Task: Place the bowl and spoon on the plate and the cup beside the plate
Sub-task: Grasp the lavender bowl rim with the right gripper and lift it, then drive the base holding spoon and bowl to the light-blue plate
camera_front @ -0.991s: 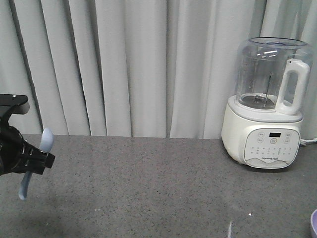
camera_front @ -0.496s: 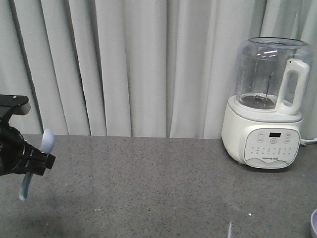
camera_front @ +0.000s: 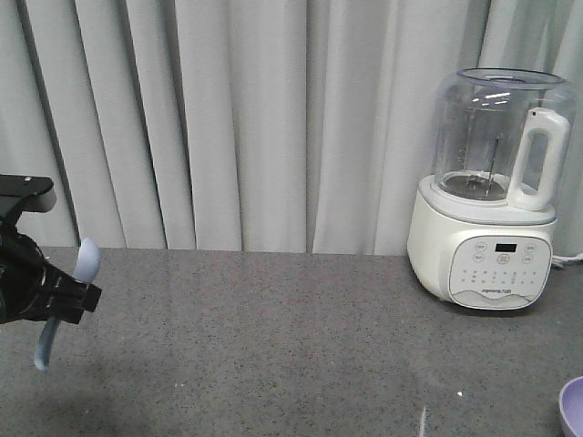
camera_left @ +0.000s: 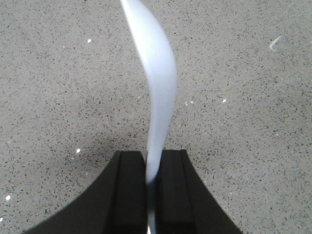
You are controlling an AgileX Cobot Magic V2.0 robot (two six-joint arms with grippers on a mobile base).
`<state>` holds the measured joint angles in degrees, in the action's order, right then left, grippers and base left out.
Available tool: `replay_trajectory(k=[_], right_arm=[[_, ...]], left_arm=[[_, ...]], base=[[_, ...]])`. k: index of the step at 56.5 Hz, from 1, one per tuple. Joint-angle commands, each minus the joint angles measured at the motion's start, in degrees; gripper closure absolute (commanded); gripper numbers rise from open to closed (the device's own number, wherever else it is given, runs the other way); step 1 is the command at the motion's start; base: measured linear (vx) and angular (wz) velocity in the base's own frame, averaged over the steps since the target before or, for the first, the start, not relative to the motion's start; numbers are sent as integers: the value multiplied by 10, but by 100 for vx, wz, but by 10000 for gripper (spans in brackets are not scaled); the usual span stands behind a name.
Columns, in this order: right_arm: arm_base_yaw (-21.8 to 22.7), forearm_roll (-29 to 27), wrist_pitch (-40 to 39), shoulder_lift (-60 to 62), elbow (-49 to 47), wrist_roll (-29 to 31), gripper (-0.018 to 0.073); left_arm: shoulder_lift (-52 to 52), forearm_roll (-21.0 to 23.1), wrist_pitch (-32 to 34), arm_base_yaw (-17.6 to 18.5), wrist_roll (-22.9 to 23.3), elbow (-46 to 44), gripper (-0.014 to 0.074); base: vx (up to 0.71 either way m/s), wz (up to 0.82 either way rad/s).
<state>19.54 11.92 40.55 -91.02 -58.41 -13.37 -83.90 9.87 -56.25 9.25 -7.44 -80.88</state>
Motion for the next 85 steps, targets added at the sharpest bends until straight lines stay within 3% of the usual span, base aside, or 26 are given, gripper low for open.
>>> replay_trajectory(k=[1, 14, 24, 30, 39, 50, 60, 67, 85], right_arm=[[3, 32, -9, 24, -12, 9, 575], [2, 42, -29, 103, -12, 16, 572], [2, -22, -62, 211, -12, 76, 571], [2, -108, -79, 288, -11, 149, 571], [2, -251, -91, 376, -3, 286, 571], [2, -477, -153, 477, 81, 474, 571], [-20, -641, -165, 528, 138, 650, 571], [-50, -681, -168, 534, 142, 718, 571], [-62, -692, -172, 538, 142, 716, 568]], left_arm=[[23, 12, 31, 3, 0, -17, 602], [23, 12, 51, 3, -16, -17, 602], [23, 12, 75, 3, -29, -17, 602], [26, 17, 93, 3, -29, -9, 602], [68, 38, 170, 3, -31, 68, 602], [185, 91, 292, 3, -86, 210, 602], [294, 97, 322, 3, -95, 285, 602], [361, 96, 337, 3, -95, 308, 602], [473, 96, 377, 3, -95, 330, 602]], base=[[0, 0], [0, 0], [0, 0], [0, 0], [0, 0], [0, 0], [0, 0], [0, 0], [0, 0]])
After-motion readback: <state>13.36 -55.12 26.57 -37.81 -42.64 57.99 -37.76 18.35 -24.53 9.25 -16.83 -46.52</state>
